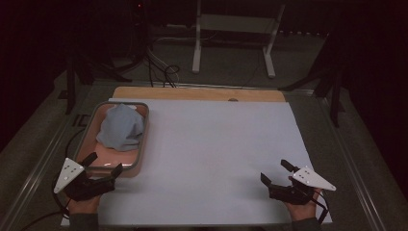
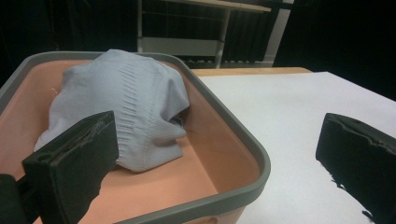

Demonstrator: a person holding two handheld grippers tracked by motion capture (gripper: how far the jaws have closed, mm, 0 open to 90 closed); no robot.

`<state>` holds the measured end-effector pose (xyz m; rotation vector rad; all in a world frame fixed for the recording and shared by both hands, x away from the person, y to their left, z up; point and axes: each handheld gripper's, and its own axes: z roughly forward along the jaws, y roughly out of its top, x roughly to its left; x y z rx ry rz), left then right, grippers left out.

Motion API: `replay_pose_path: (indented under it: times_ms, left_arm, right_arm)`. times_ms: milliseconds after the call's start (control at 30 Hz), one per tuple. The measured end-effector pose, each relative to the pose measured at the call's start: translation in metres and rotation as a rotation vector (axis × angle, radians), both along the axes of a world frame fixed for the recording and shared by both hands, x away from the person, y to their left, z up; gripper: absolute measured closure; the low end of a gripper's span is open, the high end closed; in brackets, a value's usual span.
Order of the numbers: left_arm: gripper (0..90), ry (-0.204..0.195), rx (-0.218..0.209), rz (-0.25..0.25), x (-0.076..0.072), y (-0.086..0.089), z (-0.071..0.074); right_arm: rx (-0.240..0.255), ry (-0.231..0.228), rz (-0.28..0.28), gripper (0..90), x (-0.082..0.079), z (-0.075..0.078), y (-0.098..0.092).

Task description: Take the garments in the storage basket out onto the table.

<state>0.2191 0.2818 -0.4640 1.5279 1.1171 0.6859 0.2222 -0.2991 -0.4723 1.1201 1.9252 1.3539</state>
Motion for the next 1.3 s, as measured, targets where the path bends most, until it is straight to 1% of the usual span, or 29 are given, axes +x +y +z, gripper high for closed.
replay_pose_path:
  times_ms: [167,300,433,500,533,567,667,700,800,833,933,1000,1133,1167,1200,1233,1300]
  left_arm:
    - [0.2,0.0,0.008,0.004,0.0,0.0,-0.001]
    - [0.2,-0.006,0.008,-0.006,0.001,-0.001,-0.002]
    - [0.2,-0.005,-0.005,-0.003,0.001,0.0,-0.001]
    - [0.2,0.01,-0.02,0.007,0.001,0.001,-0.001]
    - [0.2,0.01,-0.02,0.007,0.001,0.001,-0.001]
    - [0.2,0.022,-0.018,0.011,0.002,0.001,0.0]
    - [0.2,0.025,-0.019,0.014,0.002,0.002,0.0]
    - [0.1,0.025,-0.034,0.022,0.002,0.002,0.003]
    - [0.1,0.024,-0.045,0.027,0.004,0.003,0.006]
    - [0.1,0.017,-0.056,0.036,0.005,0.005,0.009]
    - [0.2,0.008,-0.059,0.043,0.005,0.006,0.011]
    - [0.1,0.0,-0.051,0.054,0.005,0.008,0.015]
    - [0.1,-0.011,-0.061,0.067,0.007,0.011,0.019]
    - [0.2,-0.016,-0.063,0.069,0.008,0.012,0.023]
    - [0.2,-0.016,-0.063,0.069,0.008,0.012,0.023]
    - [0.2,-0.019,-0.054,0.07,0.01,0.012,0.026]
    - [0.2,-0.022,-0.052,0.068,0.012,0.012,0.03]
  right_arm:
    - [0.003,-0.003,-0.002,8.7,0.0,0.0,0.0]
    - [0.004,0.0,0.001,8.7,0.0,0.0,0.001]
    - [0.005,0.0,0.005,8.7,0.001,-0.001,0.001]
    - [0.009,0.005,0.012,8.7,0.001,-0.001,0.003]
    - [0.009,0.005,0.012,8.7,0.001,-0.001,0.003]
    - [0.009,0.005,0.015,8.6,0.001,-0.001,0.004]
    - [0.007,0.003,0.02,8.6,0.001,-0.001,0.005]
    - [0.01,0.008,0.022,8.6,0.001,-0.002,0.006]
    - [0.008,0.009,0.02,8.4,0.001,-0.003,0.006]
    - [0.012,0.009,0.02,8.4,0.001,-0.003,0.006]
    - [0.023,0.011,0.019,8.4,0.0,-0.002,0.005]
    - [0.035,0.015,0.013,8.4,0.0,-0.002,0.003]
    - [0.032,0.015,0.009,8.4,0.0,-0.003,0.003]
    - [0.031,0.015,0.009,8.4,0.0,-0.003,0.003]
    - [0.031,0.015,0.009,8.4,0.0,-0.003,0.003]
    - [0.029,0.019,0.011,8.4,0.001,-0.003,0.004]
    - [0.028,0.02,0.011,8.4,0.001,-0.003,0.004]
